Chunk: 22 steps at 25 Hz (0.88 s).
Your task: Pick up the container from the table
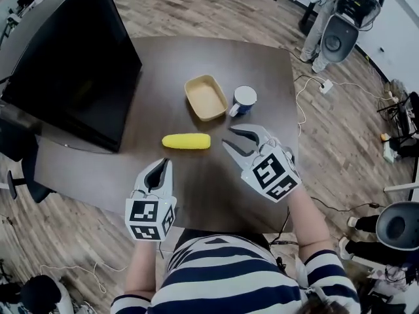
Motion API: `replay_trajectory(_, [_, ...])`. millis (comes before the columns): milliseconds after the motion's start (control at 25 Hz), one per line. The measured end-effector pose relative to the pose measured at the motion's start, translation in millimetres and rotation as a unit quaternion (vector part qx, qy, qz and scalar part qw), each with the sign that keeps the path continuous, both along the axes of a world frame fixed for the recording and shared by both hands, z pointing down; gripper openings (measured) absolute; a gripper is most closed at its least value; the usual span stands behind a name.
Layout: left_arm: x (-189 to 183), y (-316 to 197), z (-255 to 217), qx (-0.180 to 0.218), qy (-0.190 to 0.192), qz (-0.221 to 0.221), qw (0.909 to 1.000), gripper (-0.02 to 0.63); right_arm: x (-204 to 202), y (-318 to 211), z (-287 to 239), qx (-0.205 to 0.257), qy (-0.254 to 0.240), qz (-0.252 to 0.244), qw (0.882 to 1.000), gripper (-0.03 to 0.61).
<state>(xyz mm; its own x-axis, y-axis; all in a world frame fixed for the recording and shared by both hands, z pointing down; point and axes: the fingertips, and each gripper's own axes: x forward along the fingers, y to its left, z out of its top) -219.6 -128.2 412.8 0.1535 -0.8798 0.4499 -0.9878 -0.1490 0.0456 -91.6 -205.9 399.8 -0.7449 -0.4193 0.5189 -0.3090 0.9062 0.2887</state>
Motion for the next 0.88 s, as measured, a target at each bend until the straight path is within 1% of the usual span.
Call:
replay_trajectory(200, [-13, -22, 8, -0.011, 0.004, 0.019, 0.9997, 0.0, -19, -21, 12, 0.014, 0.037, -0.012, 0.999, 0.123])
replay_trajectory(360, [-19, -39, 19, -0.021, 0.005, 0.035, 0.9992, 0.0, -34, -40, 32, 0.011, 0.062, -0.02, 0.998, 0.123])
replay_trajectory(560, [-24, -54, 28, -0.031, 0.009, 0.047, 0.9984, 0.0, -45, -61, 66, 0.002, 0.108, -0.02, 0.994, 0.126])
replay_trajectory(760, [-32, -70, 37, -0.042, 0.007, 0.052, 0.9977, 0.0, -59, -79, 87, -0.017, 0.114, -0.02, 0.993, 0.127])
replay_trajectory(880, [-37, -78, 40, -0.045, 0.006, 0.052, 0.9976, 0.0, -66, -86, 92, -0.015, 0.122, -0.023, 0.992, 0.127])
